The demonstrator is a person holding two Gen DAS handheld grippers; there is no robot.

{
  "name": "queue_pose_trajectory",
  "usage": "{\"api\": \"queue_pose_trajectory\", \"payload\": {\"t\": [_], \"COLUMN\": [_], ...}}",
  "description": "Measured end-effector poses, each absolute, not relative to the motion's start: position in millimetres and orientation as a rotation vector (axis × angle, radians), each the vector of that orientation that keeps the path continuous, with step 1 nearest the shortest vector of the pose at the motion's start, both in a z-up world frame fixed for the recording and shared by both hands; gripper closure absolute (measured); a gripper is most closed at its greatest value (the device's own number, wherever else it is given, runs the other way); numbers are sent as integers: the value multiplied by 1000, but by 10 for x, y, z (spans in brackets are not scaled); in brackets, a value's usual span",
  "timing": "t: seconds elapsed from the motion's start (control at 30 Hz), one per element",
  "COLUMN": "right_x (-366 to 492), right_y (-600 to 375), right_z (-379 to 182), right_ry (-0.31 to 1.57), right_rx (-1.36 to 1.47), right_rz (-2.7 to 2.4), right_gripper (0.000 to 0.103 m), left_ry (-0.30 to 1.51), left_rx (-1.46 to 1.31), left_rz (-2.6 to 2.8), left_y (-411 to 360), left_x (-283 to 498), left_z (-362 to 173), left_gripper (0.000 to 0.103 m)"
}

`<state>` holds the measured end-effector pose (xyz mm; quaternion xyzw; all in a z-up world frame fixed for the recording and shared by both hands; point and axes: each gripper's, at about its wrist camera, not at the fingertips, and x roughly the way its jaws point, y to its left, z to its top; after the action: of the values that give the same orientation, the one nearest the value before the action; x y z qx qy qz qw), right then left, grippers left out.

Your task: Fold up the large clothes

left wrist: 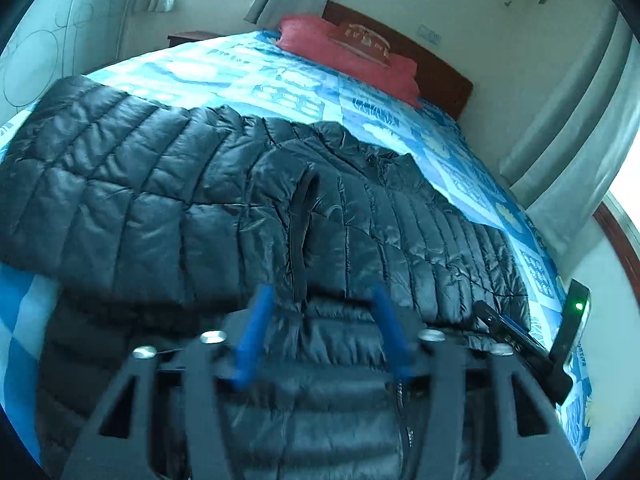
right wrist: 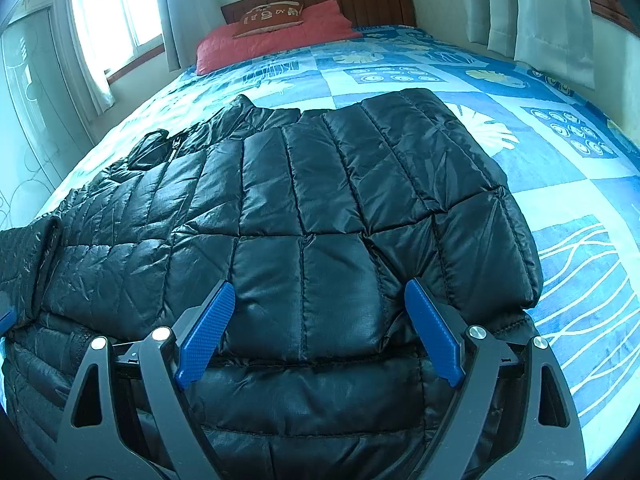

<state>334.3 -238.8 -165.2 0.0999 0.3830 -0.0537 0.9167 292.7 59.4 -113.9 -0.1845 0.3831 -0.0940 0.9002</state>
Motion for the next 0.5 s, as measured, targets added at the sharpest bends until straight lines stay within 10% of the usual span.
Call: {"api": "queue_pose_trajectory", "payload": {"t": [0.5], "right_x": [3476], "right_y": [-841], "right_z": [-1136], "right_ry": [784], "right_rx": [208], "right_rz": [158], "right_gripper": [16], "left_ry": [755], "left_rx": [-362], "left_rz": [5], "left_y": [1533], "left_x": [2307], "left_z": [-1082], "left_gripper": [38]}}
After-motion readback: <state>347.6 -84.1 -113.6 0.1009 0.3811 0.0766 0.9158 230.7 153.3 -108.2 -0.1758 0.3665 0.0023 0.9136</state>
